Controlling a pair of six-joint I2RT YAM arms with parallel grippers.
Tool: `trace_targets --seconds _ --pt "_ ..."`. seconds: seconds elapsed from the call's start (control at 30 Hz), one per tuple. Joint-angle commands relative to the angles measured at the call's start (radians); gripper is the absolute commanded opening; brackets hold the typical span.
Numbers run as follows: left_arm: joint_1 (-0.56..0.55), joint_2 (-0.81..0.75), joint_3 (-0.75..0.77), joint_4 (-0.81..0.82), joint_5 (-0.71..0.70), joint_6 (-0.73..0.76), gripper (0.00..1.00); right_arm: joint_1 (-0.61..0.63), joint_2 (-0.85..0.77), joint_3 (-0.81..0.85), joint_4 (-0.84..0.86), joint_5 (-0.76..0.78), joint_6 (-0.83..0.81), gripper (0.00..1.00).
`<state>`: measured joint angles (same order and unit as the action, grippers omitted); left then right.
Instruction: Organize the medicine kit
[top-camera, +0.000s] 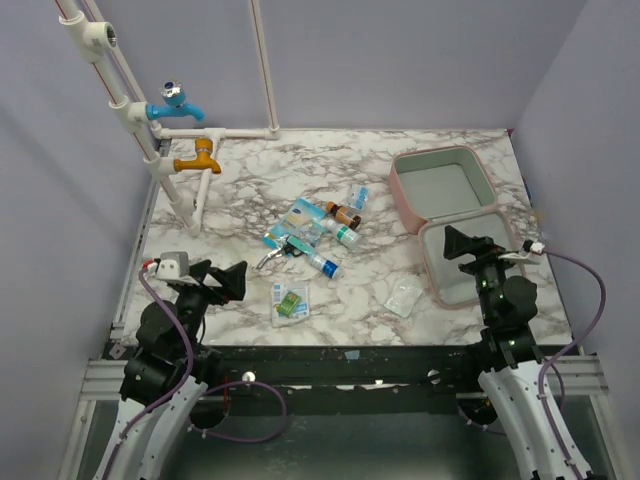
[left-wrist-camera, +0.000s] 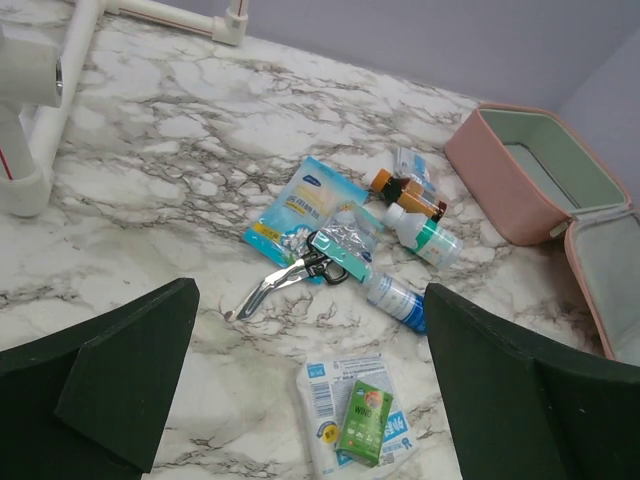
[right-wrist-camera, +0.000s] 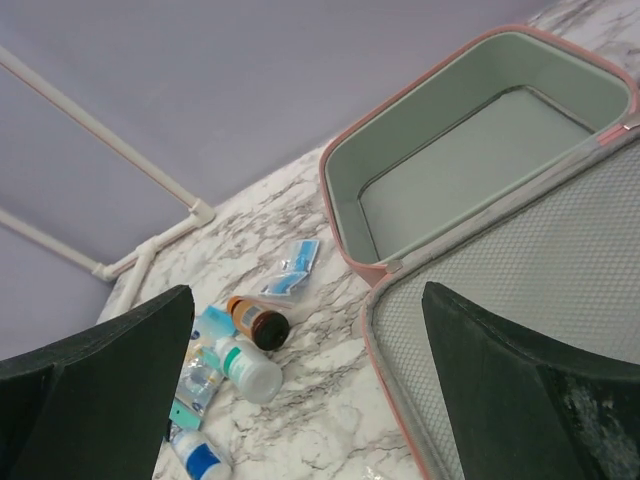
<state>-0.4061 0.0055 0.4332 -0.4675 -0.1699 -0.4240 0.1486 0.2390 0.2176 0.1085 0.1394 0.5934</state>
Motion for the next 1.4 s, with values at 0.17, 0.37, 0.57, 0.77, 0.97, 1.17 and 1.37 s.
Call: trace_targets --seconds 0.17,0.37,0.57,0.77,0.97,1.17,1.37 --pt "-0.002 -0.277 0.069 -0.047 0.017 -0.045 0.99 -0.004 0.064 0.054 -0.054 0.105 0.17 1.0" --pt "-0.002 -0.286 0.056 -0.027 0.04 -0.056 0.99 -0.003 -0.012 0.028 -0.033 0.011 0.09 1.0" --pt "-0.002 -0.268 0.061 -0.027 0.047 -0.029 0.98 -0.003 -0.003 -0.002 0.054 -0.129 -0.003 1.0" --pt "-0.002 -0.148 0.107 -0.067 0.133 -0.032 0.99 -0.003 0.229 0.035 0.18 -0.262 -0.03 1.0" --pt "0.0 -0.065 0.115 -0.069 0.17 -0.024 0.98 -0.001 0.446 0.108 0.227 -0.346 -0.052 0.95" --pt "0.001 -0.028 0.114 -0.066 0.2 -0.024 0.98 0.071 0.649 0.217 0.236 -0.402 -0.077 0.94" --pt "0.001 -0.024 0.112 -0.069 0.192 -0.027 0.98 0.272 0.792 0.333 0.194 -0.257 -0.169 0.95"
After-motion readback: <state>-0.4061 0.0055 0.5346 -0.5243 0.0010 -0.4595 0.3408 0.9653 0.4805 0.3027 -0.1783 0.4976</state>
